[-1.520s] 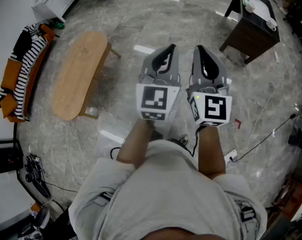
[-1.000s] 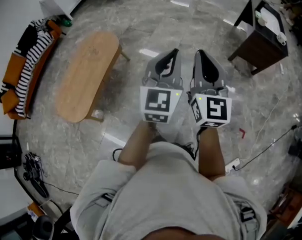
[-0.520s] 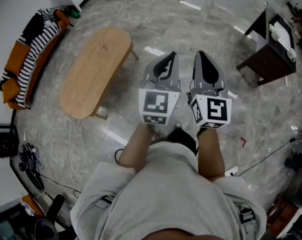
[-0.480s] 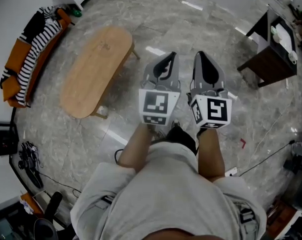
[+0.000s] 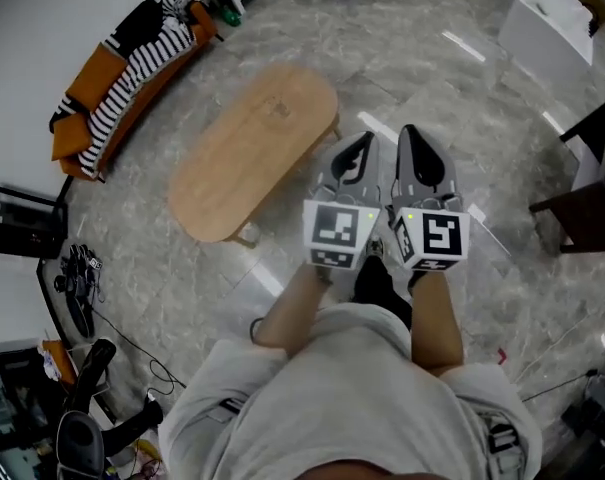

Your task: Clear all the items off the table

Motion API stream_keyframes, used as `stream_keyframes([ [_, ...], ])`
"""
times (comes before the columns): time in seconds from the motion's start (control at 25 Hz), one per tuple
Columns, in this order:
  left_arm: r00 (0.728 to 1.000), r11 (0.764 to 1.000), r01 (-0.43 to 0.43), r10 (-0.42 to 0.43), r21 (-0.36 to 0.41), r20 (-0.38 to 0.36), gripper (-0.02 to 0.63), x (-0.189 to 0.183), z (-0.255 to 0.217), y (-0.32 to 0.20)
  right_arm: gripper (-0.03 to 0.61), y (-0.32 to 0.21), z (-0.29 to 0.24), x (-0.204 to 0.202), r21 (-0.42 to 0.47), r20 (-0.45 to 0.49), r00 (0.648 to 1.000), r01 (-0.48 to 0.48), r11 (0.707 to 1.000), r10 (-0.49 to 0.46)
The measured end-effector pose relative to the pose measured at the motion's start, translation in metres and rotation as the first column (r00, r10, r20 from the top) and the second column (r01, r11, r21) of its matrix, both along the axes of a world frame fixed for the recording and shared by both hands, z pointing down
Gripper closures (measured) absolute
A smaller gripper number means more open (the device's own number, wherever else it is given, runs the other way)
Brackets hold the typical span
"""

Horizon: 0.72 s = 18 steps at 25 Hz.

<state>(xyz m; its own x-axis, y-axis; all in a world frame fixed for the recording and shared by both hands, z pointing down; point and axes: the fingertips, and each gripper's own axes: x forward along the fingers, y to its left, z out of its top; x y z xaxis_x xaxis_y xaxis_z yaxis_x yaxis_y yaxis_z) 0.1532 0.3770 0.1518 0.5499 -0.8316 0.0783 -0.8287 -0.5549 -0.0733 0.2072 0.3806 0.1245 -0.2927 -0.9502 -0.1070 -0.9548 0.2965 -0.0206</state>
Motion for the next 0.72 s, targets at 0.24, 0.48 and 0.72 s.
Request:
stream_keyframes([
  [0.24,0.992,0.992,0.122,-0.122,-0.036,0.014,0.594,-0.019,0.003,-0.077,0.572,-0.088,-0.001,-0.024,-0.028,0.004,0.992,0.129,0.991,-0.129],
  [0.48,0.974,0.971,0.227,-0.226,-0.07,0.013,0.594,-0.053,0.01,-0.14,0.572,-0.156,0.004,-0.053,-0.05,0.006,0.976,0.218,0.975,-0.218],
  [0.72,0.96,0.954,0.279,-0.278,-0.106,0.03,0.594,-0.061,0.028,-0.173,0.571,-0.193,0.021,-0.059,-0.084,0.01,0.965,0.264,0.961,-0.264],
])
